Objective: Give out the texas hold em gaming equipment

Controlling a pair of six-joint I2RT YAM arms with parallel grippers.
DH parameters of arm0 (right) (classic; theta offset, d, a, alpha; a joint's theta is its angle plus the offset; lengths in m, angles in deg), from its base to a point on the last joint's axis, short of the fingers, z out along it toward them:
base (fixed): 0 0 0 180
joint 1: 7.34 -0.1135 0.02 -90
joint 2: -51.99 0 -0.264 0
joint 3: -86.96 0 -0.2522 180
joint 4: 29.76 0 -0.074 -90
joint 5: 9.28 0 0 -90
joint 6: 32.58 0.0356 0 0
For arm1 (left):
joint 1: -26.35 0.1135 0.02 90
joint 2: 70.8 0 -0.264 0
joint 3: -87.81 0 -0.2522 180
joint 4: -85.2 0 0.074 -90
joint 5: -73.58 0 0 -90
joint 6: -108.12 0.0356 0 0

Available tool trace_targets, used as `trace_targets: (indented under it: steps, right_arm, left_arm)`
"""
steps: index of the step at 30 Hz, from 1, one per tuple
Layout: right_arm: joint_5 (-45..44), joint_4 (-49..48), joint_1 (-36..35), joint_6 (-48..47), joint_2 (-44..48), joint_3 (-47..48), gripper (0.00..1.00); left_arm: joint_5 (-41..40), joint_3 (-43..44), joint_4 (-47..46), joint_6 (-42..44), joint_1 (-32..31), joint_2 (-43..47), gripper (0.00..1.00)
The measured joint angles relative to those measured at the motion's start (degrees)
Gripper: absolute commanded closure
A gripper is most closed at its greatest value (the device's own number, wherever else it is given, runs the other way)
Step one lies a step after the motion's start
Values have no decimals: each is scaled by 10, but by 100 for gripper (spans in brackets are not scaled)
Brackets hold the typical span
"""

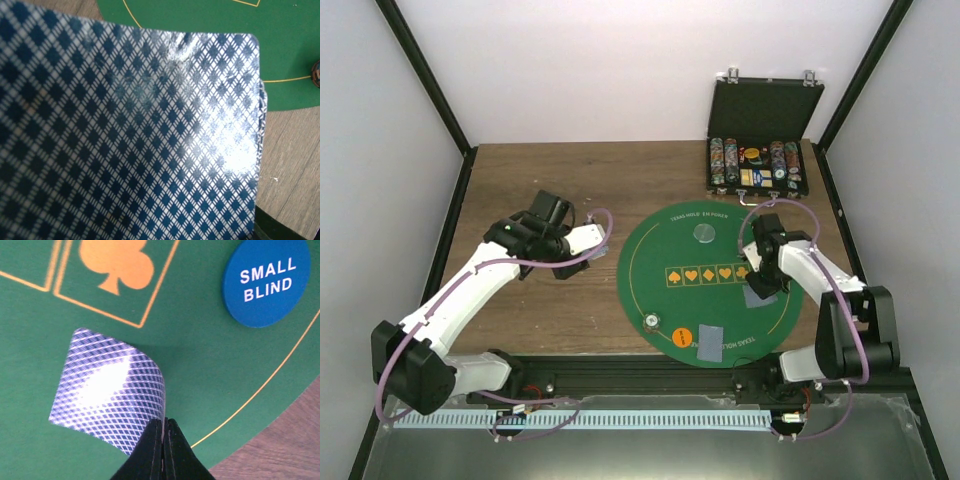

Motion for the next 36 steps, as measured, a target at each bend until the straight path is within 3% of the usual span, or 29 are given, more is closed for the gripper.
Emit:
trace_targets:
  steps: [9, 26, 29, 31, 34, 36]
  right_arm:
    - [-78, -39, 6, -34, -86, 2, 99]
    - [-104, -75, 52, -47, -85, 6, 96]
    - [-113, -81, 55, -47, -85, 6, 66]
    - [-121, -87, 57, -41, -83, 6, 53]
    - [-133, -92, 57, -39, -75, 5, 17]
    - [-143, -97, 58, -38, -63, 5, 1]
  left_arm:
    - [2, 0, -2, 2, -5, -1, 45]
    - [2, 0, -2, 5, -7, -3, 45]
    - [2, 0, -2, 6, -7, -3, 45]
    - [2, 0, -1, 6, -7, -3, 45]
    - [2, 0, 2, 6, -8, -3, 45]
    - [2, 0, 2, 6, -8, -3, 45]
